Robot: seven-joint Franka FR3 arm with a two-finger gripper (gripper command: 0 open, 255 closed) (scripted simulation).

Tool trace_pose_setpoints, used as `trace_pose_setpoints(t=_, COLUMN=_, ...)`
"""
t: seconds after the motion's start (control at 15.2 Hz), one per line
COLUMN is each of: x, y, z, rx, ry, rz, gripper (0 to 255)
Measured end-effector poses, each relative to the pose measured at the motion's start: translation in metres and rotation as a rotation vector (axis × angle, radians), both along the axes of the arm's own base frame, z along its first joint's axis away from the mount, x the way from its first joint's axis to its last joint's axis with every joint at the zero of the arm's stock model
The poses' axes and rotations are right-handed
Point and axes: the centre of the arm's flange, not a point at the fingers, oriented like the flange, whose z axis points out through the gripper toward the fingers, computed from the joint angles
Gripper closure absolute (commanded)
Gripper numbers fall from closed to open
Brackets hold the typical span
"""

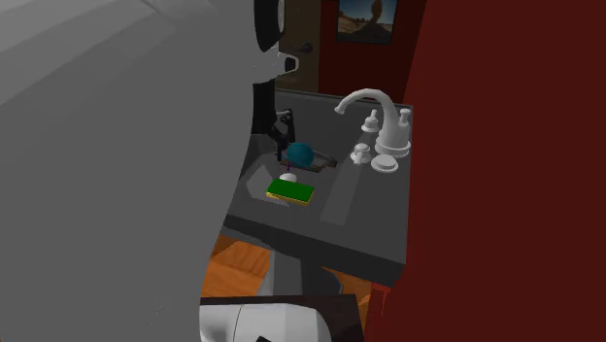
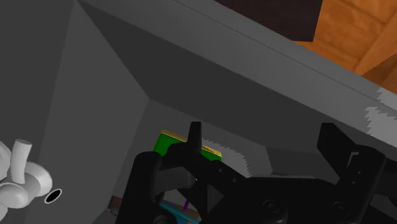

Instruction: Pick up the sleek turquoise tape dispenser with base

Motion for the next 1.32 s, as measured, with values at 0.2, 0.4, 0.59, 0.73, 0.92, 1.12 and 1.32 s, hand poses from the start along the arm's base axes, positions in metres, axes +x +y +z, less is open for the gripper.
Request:
trace_pose_setpoints(t=0.2, x=0.007, y=-0.011, z=-0.006, rx=0.003, ry=-0.007, rz=0.04, gripper=0)
trace_pose_setpoints(t=0.4, x=0.027, y=-0.038, z=-0.025, rx=0.009, ry=-0.024, rz=0.135, gripper=0)
trace_pose_setpoints(t=0.59, x=0.052, y=-0.06, z=-0.042, rx=0.016, ry=-0.043, rz=0.24, gripper=0)
trace_pose_setpoints(t=0.73, x=0.072, y=-0.077, z=-0.053, rx=0.019, ry=-0.057, rz=0.308, gripper=0)
trace_pose_setpoints(t=0.92, x=0.101, y=-0.094, z=-0.07, rx=0.026, ry=-0.076, rz=0.414, gripper=0)
trace_pose_setpoints(t=1.12, x=0.13, y=-0.109, z=-0.087, rx=0.032, ry=-0.096, rz=0.519, gripper=0)
trace_pose_setpoints(t=1.32, x=0.163, y=-0.122, z=-0.103, rx=0.039, ry=-0.116, rz=0.623, gripper=0)
